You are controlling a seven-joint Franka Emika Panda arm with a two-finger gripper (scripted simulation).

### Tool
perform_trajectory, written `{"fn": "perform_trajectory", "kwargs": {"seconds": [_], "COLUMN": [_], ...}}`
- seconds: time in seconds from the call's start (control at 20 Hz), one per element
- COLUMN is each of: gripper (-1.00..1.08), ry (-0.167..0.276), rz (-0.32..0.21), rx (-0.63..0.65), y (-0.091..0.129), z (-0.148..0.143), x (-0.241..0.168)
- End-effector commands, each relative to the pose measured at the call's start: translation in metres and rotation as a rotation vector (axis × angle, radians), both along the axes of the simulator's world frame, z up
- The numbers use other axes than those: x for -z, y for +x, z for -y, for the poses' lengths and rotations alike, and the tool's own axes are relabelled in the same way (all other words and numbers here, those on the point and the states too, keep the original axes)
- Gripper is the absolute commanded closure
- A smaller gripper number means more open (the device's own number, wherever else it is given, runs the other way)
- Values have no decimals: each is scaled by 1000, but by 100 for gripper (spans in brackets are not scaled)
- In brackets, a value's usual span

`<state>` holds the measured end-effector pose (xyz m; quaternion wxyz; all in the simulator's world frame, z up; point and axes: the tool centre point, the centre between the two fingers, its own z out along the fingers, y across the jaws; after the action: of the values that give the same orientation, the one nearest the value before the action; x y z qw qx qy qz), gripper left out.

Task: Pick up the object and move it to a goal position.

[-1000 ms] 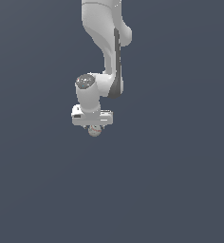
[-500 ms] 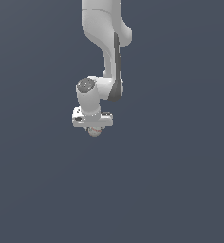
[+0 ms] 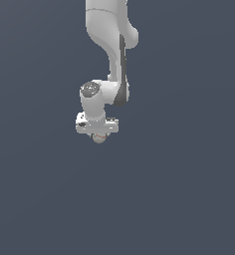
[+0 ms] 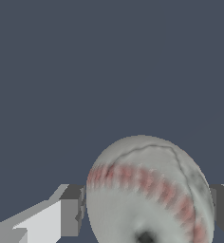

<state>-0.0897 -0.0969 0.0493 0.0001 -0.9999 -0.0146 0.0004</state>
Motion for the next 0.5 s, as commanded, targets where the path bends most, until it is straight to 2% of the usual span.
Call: {"fn": "perform_trajectory", "kwargs": {"seconds": [0.0, 0.45], "gripper": [108, 108], "ry": [0, 0], "rz": [2, 2], "rx": [0, 0], "y": [1, 12], "z": [0, -3], "x": [-4, -44]}}
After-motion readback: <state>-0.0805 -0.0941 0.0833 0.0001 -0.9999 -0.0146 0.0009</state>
